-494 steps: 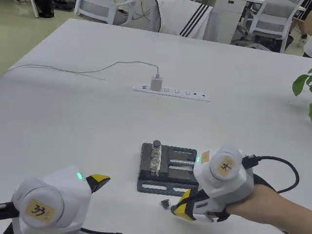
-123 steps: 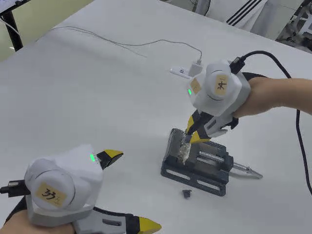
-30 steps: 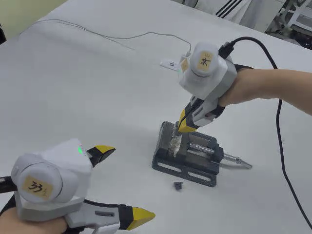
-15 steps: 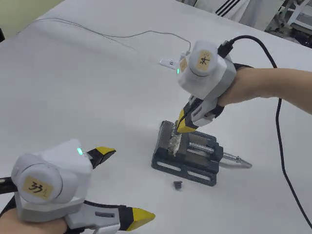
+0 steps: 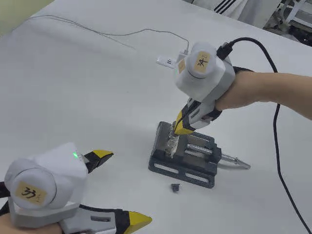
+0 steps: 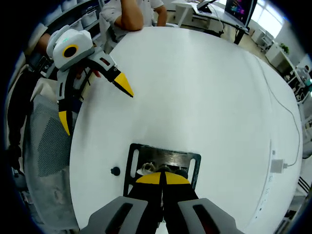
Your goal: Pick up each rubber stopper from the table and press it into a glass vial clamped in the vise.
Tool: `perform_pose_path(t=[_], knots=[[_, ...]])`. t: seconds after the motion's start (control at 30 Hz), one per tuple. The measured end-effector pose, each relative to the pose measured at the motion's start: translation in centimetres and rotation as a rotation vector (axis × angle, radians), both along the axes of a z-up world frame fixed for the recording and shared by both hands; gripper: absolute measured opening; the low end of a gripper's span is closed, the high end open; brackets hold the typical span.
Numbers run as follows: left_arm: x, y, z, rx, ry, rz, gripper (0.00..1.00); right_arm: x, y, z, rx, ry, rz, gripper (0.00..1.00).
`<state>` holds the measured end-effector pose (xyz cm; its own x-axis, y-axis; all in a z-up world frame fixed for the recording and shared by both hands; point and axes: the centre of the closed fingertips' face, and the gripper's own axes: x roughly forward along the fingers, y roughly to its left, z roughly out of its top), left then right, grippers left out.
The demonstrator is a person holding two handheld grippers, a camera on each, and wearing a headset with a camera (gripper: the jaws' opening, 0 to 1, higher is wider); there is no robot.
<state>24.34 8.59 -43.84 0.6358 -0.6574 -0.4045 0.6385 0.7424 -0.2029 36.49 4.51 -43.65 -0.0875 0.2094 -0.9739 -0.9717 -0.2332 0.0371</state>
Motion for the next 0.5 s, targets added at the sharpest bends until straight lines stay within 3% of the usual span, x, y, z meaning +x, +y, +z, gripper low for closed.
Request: perform_pose_path(t=[0.23, 0.43, 0.5], knots=[[0.7, 0.4, 0.1, -0.009, 0.002, 0.011, 0.87, -0.8, -0.2, 0.2, -0.011, 0.031, -0.047, 0.00], [0.8, 0.6, -0.3, -0.007, 0.015, 0.022, 0.87, -1.0, -0.2, 0.3, -0.015, 0.030, -0.063, 0.00], [0.8, 0.6, -0.3, -0.010, 0.019, 0.024, 0.87, -1.2, -0.2, 0.2, -0.025, 0.008, -0.041, 0.00]])
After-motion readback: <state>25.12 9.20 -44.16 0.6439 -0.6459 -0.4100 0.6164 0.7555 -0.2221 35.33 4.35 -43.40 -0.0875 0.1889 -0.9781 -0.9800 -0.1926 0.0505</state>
